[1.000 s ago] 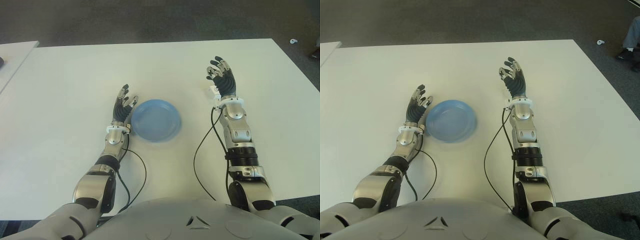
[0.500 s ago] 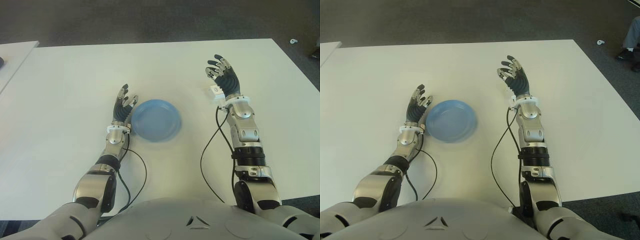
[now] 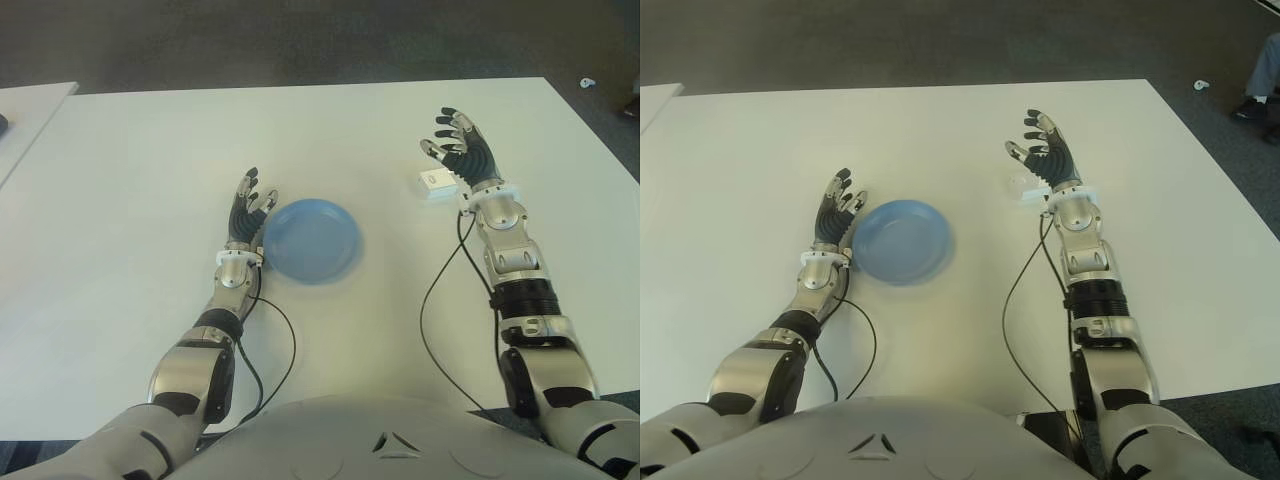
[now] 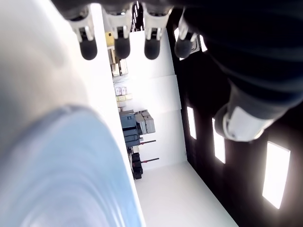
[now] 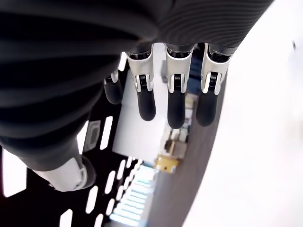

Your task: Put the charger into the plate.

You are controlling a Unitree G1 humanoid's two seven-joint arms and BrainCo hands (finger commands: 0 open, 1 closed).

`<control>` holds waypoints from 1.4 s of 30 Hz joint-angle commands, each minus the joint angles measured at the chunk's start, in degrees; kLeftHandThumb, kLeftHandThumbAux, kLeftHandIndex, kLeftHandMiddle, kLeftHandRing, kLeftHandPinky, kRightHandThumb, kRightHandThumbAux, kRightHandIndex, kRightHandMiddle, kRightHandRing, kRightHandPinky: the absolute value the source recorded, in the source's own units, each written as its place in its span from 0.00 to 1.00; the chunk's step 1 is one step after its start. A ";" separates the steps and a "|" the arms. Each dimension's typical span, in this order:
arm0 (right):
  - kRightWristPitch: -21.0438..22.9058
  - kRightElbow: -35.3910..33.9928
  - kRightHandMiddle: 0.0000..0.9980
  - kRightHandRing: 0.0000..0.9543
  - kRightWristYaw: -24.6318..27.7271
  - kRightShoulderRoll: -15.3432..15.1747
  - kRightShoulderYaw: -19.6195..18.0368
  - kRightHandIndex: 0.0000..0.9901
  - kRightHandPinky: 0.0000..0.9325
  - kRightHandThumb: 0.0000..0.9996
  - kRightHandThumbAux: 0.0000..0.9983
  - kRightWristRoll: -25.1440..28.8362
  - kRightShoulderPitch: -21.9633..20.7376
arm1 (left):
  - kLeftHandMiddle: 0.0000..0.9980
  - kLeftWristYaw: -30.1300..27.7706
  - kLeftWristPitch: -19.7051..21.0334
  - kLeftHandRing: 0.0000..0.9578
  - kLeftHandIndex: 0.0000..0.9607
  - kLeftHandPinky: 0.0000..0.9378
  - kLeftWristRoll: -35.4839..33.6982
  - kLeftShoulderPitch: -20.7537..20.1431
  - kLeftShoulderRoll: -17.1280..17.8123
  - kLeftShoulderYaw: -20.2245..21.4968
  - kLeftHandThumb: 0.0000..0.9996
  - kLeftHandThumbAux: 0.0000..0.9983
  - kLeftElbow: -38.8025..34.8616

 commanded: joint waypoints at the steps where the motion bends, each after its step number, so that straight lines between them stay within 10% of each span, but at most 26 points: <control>1: -7.96 13.73 0.15 0.20 -4.30 -5.51 6.90 0.10 0.25 0.39 0.63 -9.76 -3.02 | 0.00 -0.11 1.73 0.00 0.00 0.02 0.61 6.65 -3.69 -0.91 0.17 0.58 5.37; 12: -15.68 33.79 0.01 0.01 -12.88 -9.25 20.57 0.00 0.00 0.03 0.53 -23.62 -6.71 | 0.00 -0.59 1.55 0.00 0.00 0.02 0.61 6.66 -3.36 -0.78 0.17 0.60 5.29; 42: -0.41 46.51 0.00 0.00 -12.48 -3.27 27.77 0.00 0.00 0.00 0.40 -24.07 -13.25 | 0.00 -0.87 0.02 0.00 0.00 0.04 1.07 7.50 -2.68 -1.76 0.12 0.64 4.33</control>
